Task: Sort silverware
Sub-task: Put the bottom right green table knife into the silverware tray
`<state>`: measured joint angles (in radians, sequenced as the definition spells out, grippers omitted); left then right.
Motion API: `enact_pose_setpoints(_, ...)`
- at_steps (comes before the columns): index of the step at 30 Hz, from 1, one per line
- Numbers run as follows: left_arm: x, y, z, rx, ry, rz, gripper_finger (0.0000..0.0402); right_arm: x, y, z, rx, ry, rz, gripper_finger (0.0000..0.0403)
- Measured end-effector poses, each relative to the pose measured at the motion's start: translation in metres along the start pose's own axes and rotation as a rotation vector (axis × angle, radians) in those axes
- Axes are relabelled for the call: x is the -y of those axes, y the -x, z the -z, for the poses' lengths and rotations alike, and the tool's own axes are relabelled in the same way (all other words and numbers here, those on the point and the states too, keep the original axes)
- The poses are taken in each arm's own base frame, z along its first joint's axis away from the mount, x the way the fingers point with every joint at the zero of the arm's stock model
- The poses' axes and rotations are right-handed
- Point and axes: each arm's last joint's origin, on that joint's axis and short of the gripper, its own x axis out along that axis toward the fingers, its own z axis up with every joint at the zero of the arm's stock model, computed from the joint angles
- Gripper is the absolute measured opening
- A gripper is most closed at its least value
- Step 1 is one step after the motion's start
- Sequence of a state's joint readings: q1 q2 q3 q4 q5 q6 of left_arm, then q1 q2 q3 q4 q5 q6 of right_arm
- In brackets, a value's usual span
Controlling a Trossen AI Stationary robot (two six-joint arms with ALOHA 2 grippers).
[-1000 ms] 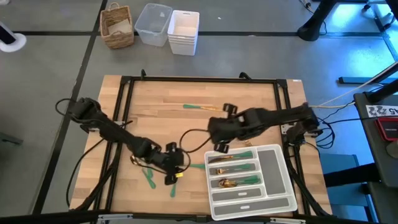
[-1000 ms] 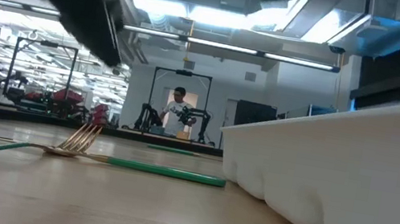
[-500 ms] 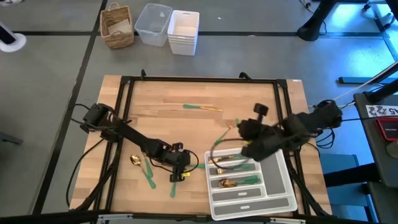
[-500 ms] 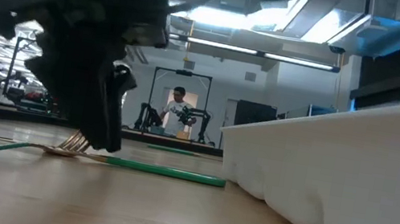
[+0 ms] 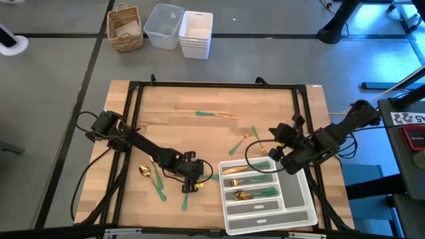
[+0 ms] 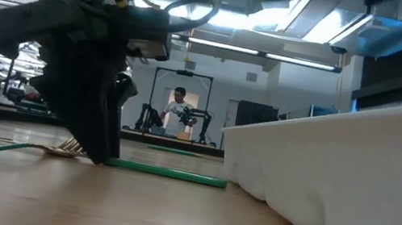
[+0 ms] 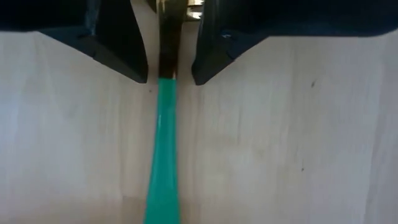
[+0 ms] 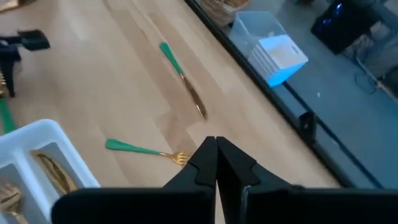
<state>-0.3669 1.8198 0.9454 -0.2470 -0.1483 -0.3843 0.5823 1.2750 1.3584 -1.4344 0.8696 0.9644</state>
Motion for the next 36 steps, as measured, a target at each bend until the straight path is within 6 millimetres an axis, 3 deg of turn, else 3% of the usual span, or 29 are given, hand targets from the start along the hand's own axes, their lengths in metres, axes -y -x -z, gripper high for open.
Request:
enact_pose_setpoints(6,-0.003,0.0,0.004,-0.044,-0.005,-0.029,0.0076,-0.011,-0.034,0.042,0.016,-0.082,-0.072,0.0005)
enact_pose_setpoints(11,-0.004,0.001,0.007,-0.087,-0.006,-0.017,0.0056,-0.02,-0.049,0.061,0.05,-0.148,-0.235,0.0005)
enact_pose_setpoints(21,-0.006,0.001,0.012,-0.153,-0.006,-0.006,0.004,-0.041,-0.053,0.058,0.222,-0.114,-0.572,0.0005)
enact_pose_setpoints(26,-0.006,0.001,0.012,-0.148,-0.008,-0.002,0.0021,-0.05,-0.057,0.06,0.251,-0.108,-0.597,0.0005)
enact_pose_setpoints(36,-0.007,0.0,0.009,-0.119,0.005,0.014,0.0026,-0.074,-0.074,0.07,0.192,-0.041,-0.619,0.0005)
